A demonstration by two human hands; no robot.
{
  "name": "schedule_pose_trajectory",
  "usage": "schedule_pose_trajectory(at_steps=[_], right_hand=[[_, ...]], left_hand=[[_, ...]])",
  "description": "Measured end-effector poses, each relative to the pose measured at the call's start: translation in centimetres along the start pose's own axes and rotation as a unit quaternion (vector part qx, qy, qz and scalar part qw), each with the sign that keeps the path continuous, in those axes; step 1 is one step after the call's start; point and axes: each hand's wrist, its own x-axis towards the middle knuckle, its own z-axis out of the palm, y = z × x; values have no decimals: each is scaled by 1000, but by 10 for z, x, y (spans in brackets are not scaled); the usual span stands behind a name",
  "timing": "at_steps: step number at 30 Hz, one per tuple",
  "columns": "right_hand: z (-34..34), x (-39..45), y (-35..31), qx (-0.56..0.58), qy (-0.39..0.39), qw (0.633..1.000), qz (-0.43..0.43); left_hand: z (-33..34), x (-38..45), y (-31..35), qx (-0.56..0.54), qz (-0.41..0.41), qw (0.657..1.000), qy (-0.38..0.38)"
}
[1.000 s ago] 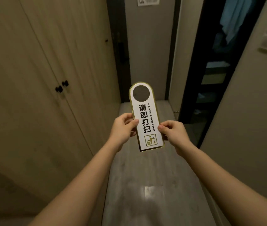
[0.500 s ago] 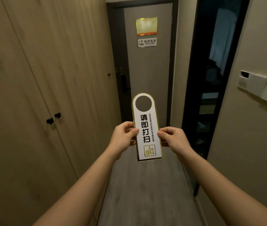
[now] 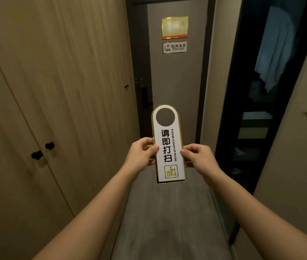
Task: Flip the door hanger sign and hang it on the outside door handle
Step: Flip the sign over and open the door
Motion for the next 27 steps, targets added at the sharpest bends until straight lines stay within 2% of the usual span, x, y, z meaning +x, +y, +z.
schedule_pose_trajectory(at_steps=[14,21,27], right_hand=[[81,279,-19,-8,53,998,-19],[91,437,-3,-21,72,997,-26],[88,604,21,-34,67,995,-60]], left_hand=[[-81,295,-15,-22,33,998,-41],[-83,451,-45,-21,21,999,-31],[-70,611,-69,-14,28,999,-9]])
